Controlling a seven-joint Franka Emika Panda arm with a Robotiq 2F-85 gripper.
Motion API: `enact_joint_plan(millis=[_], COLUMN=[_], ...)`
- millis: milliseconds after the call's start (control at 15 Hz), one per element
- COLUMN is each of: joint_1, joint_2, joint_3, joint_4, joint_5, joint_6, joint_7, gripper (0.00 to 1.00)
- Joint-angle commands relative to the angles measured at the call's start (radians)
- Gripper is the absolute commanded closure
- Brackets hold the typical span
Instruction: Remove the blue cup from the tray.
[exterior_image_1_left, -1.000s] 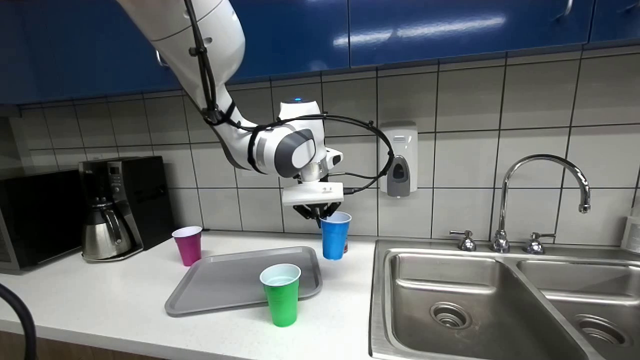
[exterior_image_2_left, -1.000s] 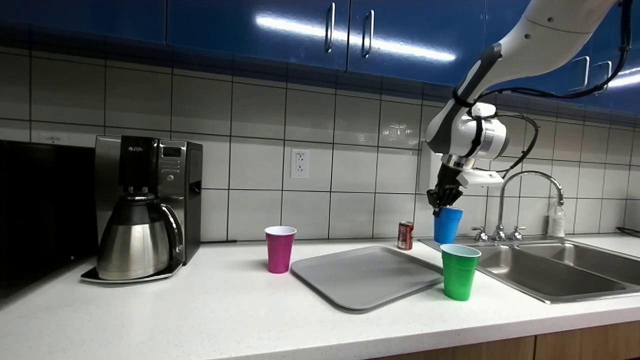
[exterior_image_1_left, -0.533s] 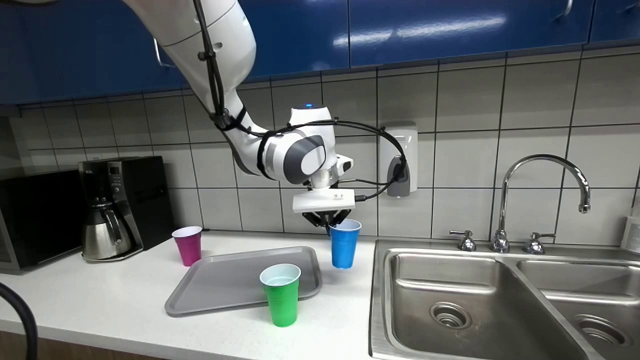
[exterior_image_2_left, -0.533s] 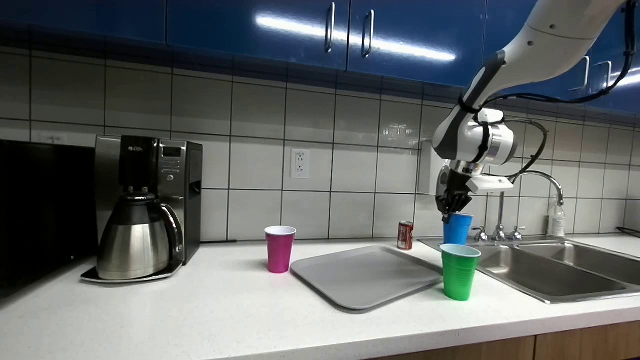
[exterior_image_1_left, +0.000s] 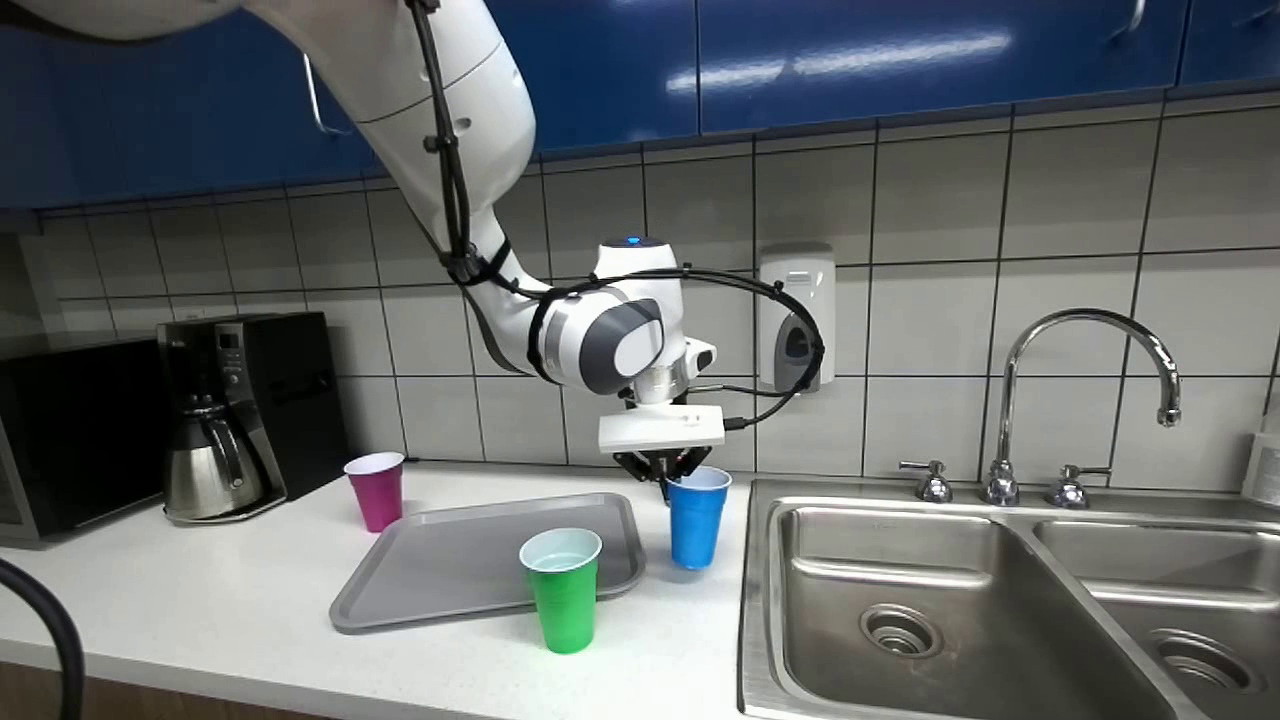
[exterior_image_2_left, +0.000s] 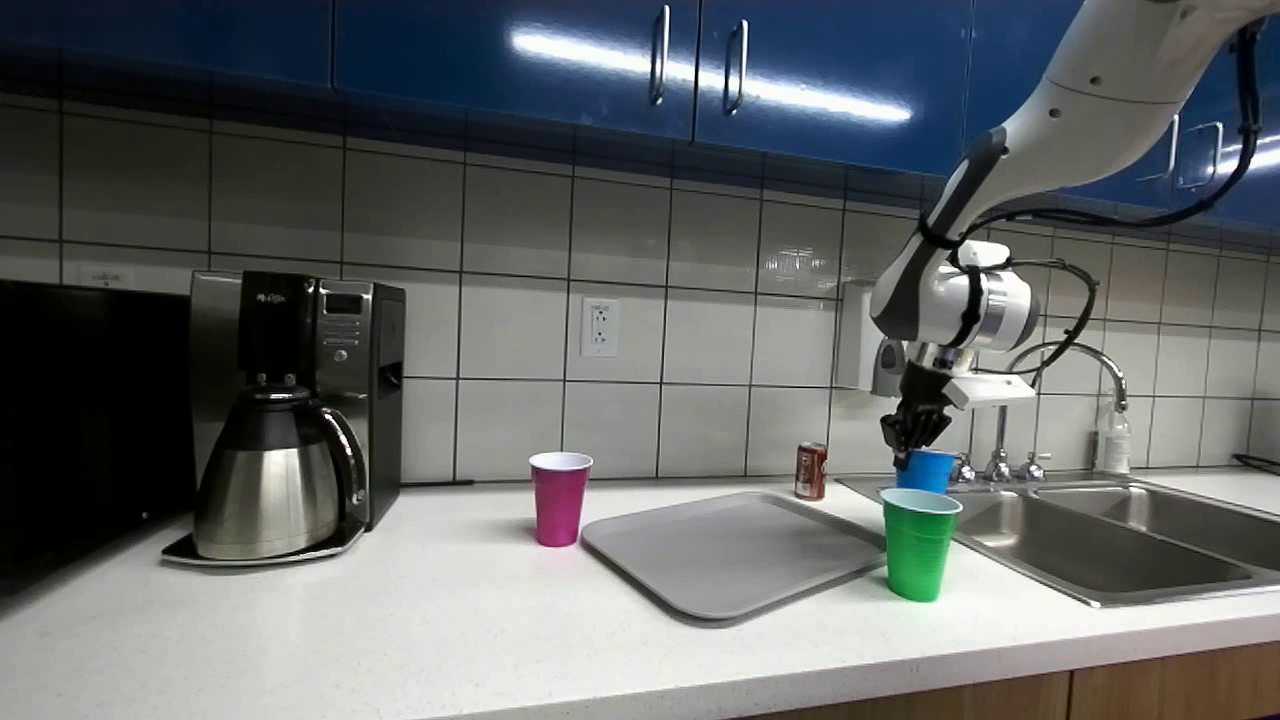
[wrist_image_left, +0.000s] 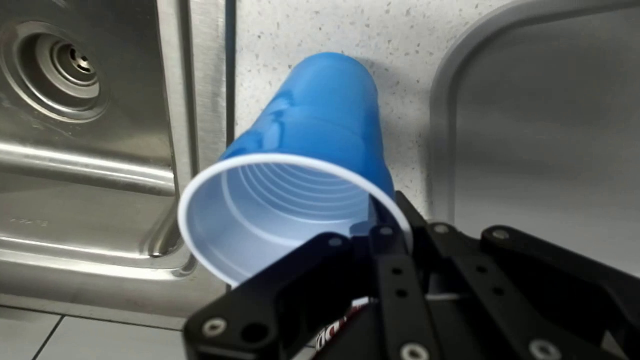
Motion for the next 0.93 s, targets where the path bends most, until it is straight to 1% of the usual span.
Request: enact_joint_plan(millis=[0,667,800,867], joint_1=[-0.024,-0.032,-0.032,-0.033], joint_2=[0.029,0.051,0.048,0.046], joint_3=[0.015,0.019,0.018,0.018], joint_4=[0.022,0.016,0.014,0.013], joint_5=[-0.005,-0.016,-0.016,-0.015], joint_6=[0.005,0.016,0.016,0.016], joint_7=[-0.044,-0.049,-0.048,-0.047], gripper=[0.99,0.99,0.70,0.63])
